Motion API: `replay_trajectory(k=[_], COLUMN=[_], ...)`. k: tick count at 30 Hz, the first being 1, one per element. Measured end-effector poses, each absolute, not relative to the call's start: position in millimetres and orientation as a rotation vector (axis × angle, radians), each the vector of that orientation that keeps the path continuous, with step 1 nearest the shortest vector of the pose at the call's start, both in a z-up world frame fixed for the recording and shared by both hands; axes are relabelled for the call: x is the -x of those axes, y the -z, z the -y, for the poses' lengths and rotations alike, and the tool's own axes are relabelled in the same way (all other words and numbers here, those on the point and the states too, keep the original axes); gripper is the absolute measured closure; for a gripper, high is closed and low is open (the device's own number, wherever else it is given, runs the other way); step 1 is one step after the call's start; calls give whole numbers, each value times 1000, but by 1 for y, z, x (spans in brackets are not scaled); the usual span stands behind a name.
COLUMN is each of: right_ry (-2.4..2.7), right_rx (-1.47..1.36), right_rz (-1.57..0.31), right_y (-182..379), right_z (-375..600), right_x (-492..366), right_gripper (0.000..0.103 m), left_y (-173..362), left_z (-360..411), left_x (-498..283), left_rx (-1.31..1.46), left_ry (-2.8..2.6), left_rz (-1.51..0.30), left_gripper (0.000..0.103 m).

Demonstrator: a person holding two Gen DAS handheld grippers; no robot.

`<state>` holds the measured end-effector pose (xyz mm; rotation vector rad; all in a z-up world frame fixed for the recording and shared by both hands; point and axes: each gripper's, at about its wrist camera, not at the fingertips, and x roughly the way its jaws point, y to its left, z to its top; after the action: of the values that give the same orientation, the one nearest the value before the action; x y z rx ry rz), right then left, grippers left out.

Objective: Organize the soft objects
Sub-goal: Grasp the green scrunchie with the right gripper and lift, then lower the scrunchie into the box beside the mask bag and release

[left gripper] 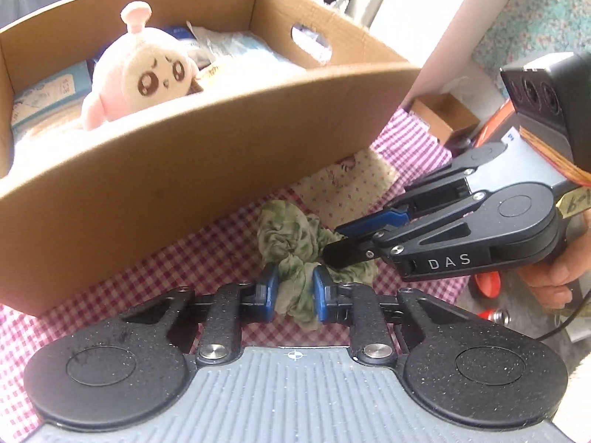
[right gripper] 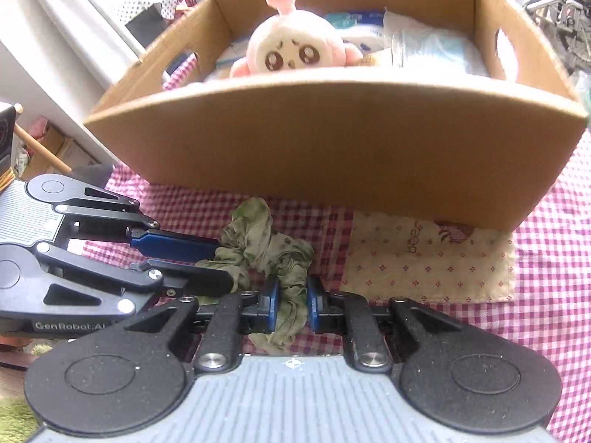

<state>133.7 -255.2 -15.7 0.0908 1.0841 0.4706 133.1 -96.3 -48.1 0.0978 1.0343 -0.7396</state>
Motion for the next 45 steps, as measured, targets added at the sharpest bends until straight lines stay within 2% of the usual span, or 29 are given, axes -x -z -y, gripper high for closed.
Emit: replay_trajectory(k=[11, 19, 29, 35, 40, 42, 45], right_ry=[-513, -472, -421, -413, -404, -401, -386], right_rx=[-69, 0, 166, 288, 408, 417, 399], right_rz=[-796, -701, -853, -941, -909, -904, -896], right_y=[-96, -140, -112, -90, -87, -86, -87], right_z=[259, 281, 298, 292, 282, 282, 287], right_x=[-103, -149, -241, -259, -260, -261, -263], right_gripper=[86, 86, 86, 86, 84, 84, 84], left_y=[-43, -80, -45, -8, 7, 12, 15], left_z=[57, 68, 127, 145, 154, 157, 158], left_x=[-108, -156, -240, -262, -269, -272, -269], left_rx=[59, 174, 196, 221, 210, 188, 164], left_ry=[786, 843, 848, 848, 837, 833, 815], left_rz=[-806, -735, -871, -1008, -1073, -1108, -1130], left_gripper=[84, 84, 84, 84, 82, 78, 65])
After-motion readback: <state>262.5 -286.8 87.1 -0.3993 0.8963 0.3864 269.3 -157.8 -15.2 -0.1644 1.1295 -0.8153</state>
